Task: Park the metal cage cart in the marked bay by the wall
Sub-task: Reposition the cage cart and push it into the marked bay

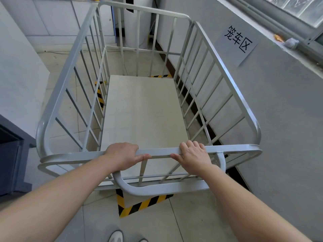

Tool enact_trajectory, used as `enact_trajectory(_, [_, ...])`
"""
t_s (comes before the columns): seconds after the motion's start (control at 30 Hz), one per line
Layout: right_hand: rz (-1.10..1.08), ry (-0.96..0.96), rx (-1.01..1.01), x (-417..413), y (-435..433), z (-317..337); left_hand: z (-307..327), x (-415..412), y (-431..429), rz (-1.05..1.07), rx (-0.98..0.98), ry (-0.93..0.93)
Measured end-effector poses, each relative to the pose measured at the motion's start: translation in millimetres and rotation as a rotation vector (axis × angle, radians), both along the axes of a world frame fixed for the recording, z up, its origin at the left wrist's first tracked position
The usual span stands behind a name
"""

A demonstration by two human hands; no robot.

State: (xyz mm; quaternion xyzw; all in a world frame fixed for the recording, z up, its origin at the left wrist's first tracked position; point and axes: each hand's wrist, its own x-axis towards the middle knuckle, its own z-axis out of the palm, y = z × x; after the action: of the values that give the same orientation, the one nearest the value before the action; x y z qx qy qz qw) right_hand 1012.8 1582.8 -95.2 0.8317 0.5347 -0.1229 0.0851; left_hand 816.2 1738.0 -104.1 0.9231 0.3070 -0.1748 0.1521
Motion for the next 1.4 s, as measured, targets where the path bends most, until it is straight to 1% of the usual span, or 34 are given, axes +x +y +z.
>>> enact_trajectory(0.3, [-0.065,0.067,-0.061,-9,-2,8,7,0,-6,0.054,-0.047,0.037])
enact_trajectory(0.4, [-0.126,0.121,-0.041,-13,-5,9,10,-1,-8,0.022,0.018,0.065])
enact_trajectory(0.5, [-0.138,0.191,-0.015,-21,-17,15,12,-4,-11,0.020,0.071,0.033])
enact_trajectory(0.57, [-0.123,0.172,0.044,-26,-27,22,11,-6,-16,0.020,0.084,0.011])
enact_trajectory(0.63, [-0.086,0.083,0.115,-29,-36,26,11,-5,-23,-0.022,0.116,0.012])
enact_trajectory(0.7, [-0.067,0.030,0.106,-31,-42,27,12,-4,-30,-0.063,0.150,-0.002])
enact_trajectory(0.8, [-0.097,0.044,-0.044,-33,-47,26,23,-2,-38,-0.123,0.206,-0.100])
enact_trajectory(0.9, [-0.145,0.118,-0.115,-32,-48,24,19,0,-42,-0.262,0.383,-0.344])
enact_trajectory(0.97, [-0.136,0.154,-0.145,-31,-49,24,14,-2,-45,-0.426,0.454,-0.461])
enact_trajectory(1.0, [-0.129,0.170,-0.168,-30,-50,24,13,-3,-49,-0.495,0.444,-0.443])
enact_trajectory(1.03, [-0.131,0.187,-0.195,-29,-52,25,11,-4,-54,-0.546,0.408,-0.382])
enact_trajectory(1.1, [-0.142,0.238,-0.236,-25,-56,26,13,-5,-67,-0.536,0.266,-0.289])
enact_trajectory(1.13, [-0.139,0.266,-0.251,-23,-58,26,14,-4,-70,-0.475,0.147,-0.254])
enact_trajectory(1.2, [-0.105,0.309,-0.277,-18,-61,27,13,-2,-74,-0.276,-0.102,-0.169])
enact_trajectory(1.23, [-0.083,0.326,-0.283,-15,-62,27,13,-2,-75,-0.201,-0.179,-0.122])
enact_trajectory(1.3, [-0.016,0.349,-0.286,-8,-65,24,8,-2,-75,-0.099,-0.226,-0.047])
enact_trajectory(1.4, [0.121,0.353,-0.320,-2,-65,25,2,-1,-75,0.011,-0.209,-0.023])
